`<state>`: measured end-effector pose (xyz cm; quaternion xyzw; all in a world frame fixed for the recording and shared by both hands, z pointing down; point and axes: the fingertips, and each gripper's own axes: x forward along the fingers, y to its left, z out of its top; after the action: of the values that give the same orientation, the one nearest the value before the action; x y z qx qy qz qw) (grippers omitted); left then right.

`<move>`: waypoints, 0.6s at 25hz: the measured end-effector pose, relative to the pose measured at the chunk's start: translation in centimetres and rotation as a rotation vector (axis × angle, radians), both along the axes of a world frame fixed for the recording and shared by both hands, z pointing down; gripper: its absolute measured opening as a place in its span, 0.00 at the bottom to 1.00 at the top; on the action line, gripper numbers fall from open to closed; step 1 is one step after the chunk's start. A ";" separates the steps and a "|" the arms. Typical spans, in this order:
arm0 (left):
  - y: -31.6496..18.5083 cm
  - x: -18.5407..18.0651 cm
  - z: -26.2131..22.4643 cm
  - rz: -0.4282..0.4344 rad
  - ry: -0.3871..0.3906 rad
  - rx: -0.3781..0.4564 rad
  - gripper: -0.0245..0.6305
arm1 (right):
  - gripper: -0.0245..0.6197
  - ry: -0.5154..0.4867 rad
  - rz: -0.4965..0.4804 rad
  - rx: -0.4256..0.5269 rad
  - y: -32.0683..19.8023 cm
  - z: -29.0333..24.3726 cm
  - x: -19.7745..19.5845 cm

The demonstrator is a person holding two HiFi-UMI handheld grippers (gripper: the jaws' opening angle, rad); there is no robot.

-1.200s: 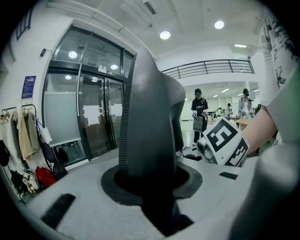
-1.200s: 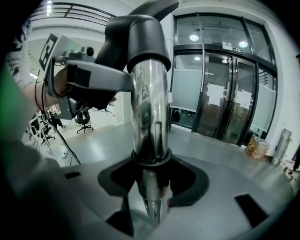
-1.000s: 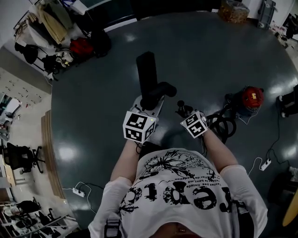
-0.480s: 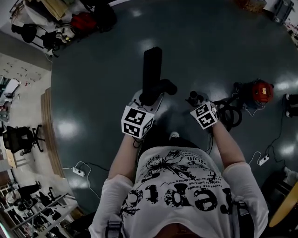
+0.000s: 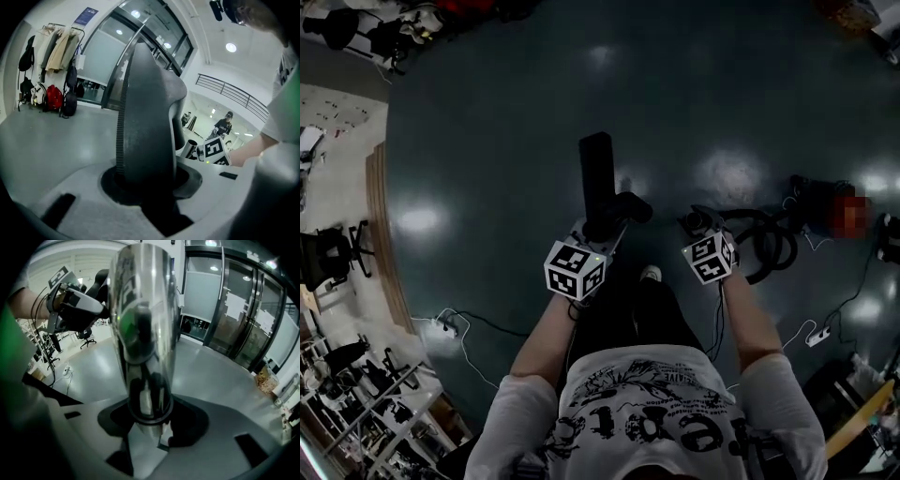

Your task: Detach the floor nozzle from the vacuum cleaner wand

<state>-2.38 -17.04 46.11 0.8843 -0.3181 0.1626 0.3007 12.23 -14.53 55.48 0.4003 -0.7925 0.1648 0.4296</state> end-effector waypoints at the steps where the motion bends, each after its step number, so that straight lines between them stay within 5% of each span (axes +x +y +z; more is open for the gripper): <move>1: -0.9 -0.4 1.8 -0.002 -0.011 -0.007 0.21 | 0.32 0.004 0.005 -0.003 -0.7 1.5 0.0; 10: -11.3 -2.3 22.2 0.040 -0.050 -0.034 0.21 | 0.32 0.008 -0.010 -0.001 -8.8 19.8 -1.4; 15: -16.3 -3.6 34.2 0.079 -0.110 -0.012 0.21 | 0.32 -0.005 -0.029 0.092 -14.0 28.8 -4.0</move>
<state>-5.95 -33.32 80.30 0.8841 -0.2978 0.2245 0.2814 8.22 -28.50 84.30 0.4077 -0.8060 0.1229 0.4111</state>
